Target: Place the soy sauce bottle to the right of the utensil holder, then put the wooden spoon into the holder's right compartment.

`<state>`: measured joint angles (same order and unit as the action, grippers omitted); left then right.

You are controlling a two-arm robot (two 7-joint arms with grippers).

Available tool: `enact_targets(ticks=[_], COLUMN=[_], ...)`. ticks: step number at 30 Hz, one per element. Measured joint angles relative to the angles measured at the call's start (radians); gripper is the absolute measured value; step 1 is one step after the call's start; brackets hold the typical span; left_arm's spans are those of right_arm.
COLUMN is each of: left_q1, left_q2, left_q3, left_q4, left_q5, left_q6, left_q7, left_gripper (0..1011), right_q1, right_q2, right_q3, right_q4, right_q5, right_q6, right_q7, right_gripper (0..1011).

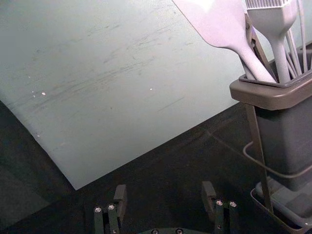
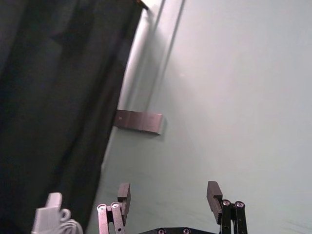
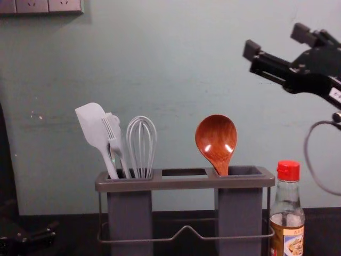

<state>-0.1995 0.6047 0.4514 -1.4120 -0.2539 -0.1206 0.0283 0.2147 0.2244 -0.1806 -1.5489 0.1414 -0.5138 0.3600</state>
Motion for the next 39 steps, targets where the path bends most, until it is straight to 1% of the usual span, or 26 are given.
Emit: enact_targets(ticks=[1,3,4,6,7,9,10,14,15,20,22,23,24,26,28,29,33,39], left_q1=[0.0,0.0,0.0,0.0,0.0,0.0,0.0,0.0,0.0,0.0,0.0,0.0,0.0,0.0,0.0,0.0,0.0,0.0], left_q2=[0.0,0.0,0.0,0.0,0.0,0.0,0.0,0.0,0.0,0.0,0.0,0.0,0.0,0.0,0.0,0.0,0.0,0.0], left_q3=[0.0,0.0,0.0,0.0,0.0,0.0,0.0,0.0,0.0,0.0,0.0,0.0,0.0,0.0,0.0,0.0,0.0,0.0], left_q4=[0.0,0.0,0.0,0.0,0.0,0.0,0.0,0.0,0.0,0.0,0.0,0.0,0.0,0.0,0.0,0.0,0.0,0.0], left_q5=[0.0,0.0,0.0,0.0,0.0,0.0,0.0,0.0,0.0,0.0,0.0,0.0,0.0,0.0,0.0,0.0,0.0,0.0], left_q6=[0.0,0.0,0.0,0.0,0.0,0.0,0.0,0.0,0.0,0.0,0.0,0.0,0.0,0.0,0.0,0.0,0.0,0.0], left_q7=[0.0,0.0,0.0,0.0,0.0,0.0,0.0,0.0,0.0,0.0,0.0,0.0,0.0,0.0,0.0,0.0,0.0,0.0], left_gripper=[1005,1005,1005,1005,1005,1005,1005,1005,1005,1005,1005,1005,1005,1005,1005,1005,1005,1005], right_q1=[0.0,-0.012,-0.02,-0.026,-0.033,-0.038,-0.042,-0.046,-0.048,-0.054,-0.057,-0.063,-0.063,-0.074,-0.076,-0.081,-0.092,-0.098], right_q2=[0.0,0.001,-0.001,-0.005,-0.011,-0.017,-0.023,-0.031,-0.033,-0.038,-0.04,-0.041,-0.041,-0.041,-0.041,-0.041,-0.036,-0.033], right_q3=[0.0,0.016,0.031,0.046,0.064,0.082,0.1,0.13,0.143,0.173,0.18,0.185,0.185,0.194,0.195,0.198,0.2,0.196], right_q4=[0.0,-0.009,-0.013,-0.015,-0.015,-0.014,-0.008,0.008,0.017,0.049,0.057,0.065,0.065,0.083,0.09,0.102,0.143,0.194], right_q5=[0.0,-0.022,-0.044,-0.071,-0.095,-0.12,-0.144,-0.182,-0.194,-0.214,-0.215,-0.221,-0.221,-0.237,-0.238,-0.241,-0.253,-0.26], right_q6=[0.0,0.005,0.006,0.007,0.009,0.009,0.01,0.014,0.018,0.038,0.048,0.064,0.064,0.106,0.116,0.136,0.185,0.212], right_q7=[0.0,-0.028,-0.054,-0.081,-0.109,-0.138,-0.164,-0.201,-0.212,-0.229,-0.231,-0.234,-0.234,-0.244,-0.245,-0.246,-0.248,-0.251], right_gripper=[1004,1004,1004,1004,1004,1004,1004,1004,1004,1004,1004,1004,1004,1004,1004,1004,1004,1004])
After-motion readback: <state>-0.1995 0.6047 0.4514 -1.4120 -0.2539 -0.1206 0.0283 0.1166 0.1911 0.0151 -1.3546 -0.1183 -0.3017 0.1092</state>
